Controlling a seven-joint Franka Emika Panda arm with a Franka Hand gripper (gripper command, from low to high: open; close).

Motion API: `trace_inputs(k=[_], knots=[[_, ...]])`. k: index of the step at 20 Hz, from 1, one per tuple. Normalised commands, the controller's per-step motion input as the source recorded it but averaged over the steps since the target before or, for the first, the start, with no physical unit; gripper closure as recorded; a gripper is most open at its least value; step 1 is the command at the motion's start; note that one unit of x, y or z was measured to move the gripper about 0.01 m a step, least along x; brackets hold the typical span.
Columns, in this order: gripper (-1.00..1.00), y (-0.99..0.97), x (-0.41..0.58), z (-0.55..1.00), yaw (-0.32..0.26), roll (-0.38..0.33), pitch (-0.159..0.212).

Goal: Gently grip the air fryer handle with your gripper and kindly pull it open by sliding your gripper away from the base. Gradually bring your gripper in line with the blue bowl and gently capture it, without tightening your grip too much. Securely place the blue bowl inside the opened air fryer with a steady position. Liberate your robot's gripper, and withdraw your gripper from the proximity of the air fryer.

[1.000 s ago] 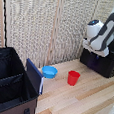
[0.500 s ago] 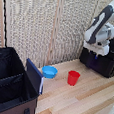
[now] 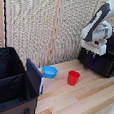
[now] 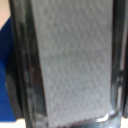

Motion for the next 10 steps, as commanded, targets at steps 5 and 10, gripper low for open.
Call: trace_inputs(k=[5,10], knots=[[1.0,0.74,-0.501,0.33,0.0,-0.008,-0.135],[1.0,0.86,-0.289,0.29,-0.001,-0.003,-0.141]])
